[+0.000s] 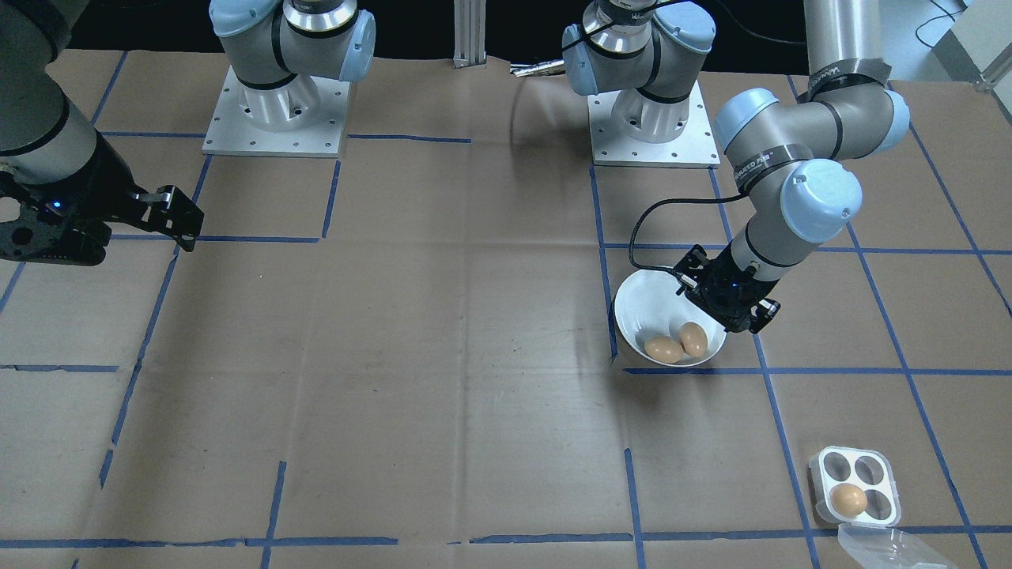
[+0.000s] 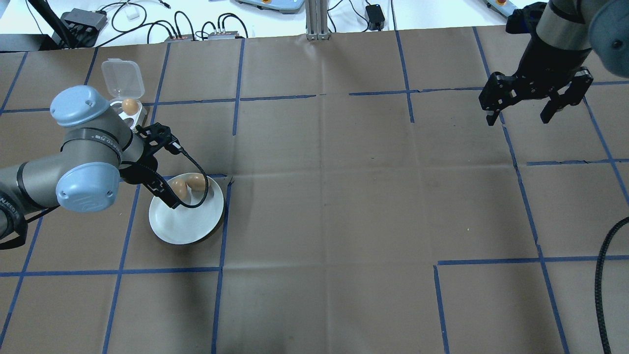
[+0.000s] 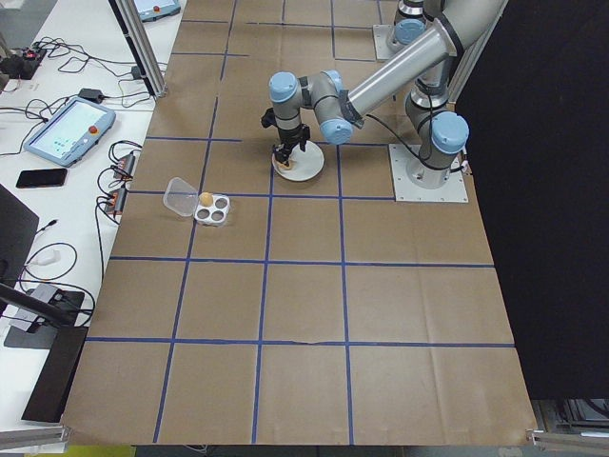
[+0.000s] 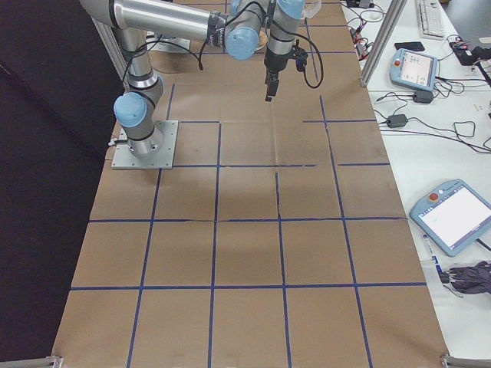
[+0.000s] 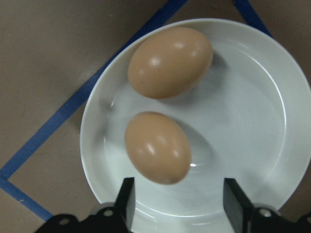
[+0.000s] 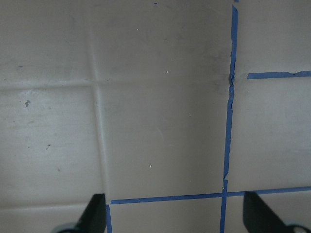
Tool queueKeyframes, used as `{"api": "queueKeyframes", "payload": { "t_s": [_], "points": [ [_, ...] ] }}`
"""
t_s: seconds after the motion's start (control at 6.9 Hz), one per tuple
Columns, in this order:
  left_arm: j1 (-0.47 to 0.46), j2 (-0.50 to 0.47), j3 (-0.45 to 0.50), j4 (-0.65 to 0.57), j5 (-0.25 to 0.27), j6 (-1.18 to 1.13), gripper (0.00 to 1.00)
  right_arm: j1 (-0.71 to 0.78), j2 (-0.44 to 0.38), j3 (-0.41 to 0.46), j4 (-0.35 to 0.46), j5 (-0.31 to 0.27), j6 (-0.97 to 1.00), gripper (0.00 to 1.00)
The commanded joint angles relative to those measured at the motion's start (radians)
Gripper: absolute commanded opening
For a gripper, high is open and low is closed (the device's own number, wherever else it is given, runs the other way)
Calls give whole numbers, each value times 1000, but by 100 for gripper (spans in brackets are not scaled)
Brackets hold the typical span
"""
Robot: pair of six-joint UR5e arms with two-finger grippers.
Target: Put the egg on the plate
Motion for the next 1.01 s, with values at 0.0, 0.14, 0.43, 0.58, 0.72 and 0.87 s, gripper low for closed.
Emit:
{"api": "queueKeyframes", "payload": {
  "t_s": [0.0, 0.14, 0.43, 0.58, 0.72, 0.87],
  "points": [
    [6, 16, 119, -27, 7, 5, 100, 0, 0, 0, 1, 0, 0, 100],
    [12, 13, 193, -76, 11, 6, 100, 0, 0, 0, 1, 0, 0, 100],
    [35, -51, 360, -173, 13, -58, 100, 0, 0, 0, 1, 0, 0, 100],
    [60, -100, 412, -173, 13, -167, 100, 0, 0, 0, -1, 0, 0, 100],
    [89, -135, 454, -173, 11, -244, 100, 0, 0, 0, 1, 0, 0, 100],
    [103, -174, 497, -173, 10, -318, 100, 0, 0, 0, 1, 0, 0, 100]
  ]
}}
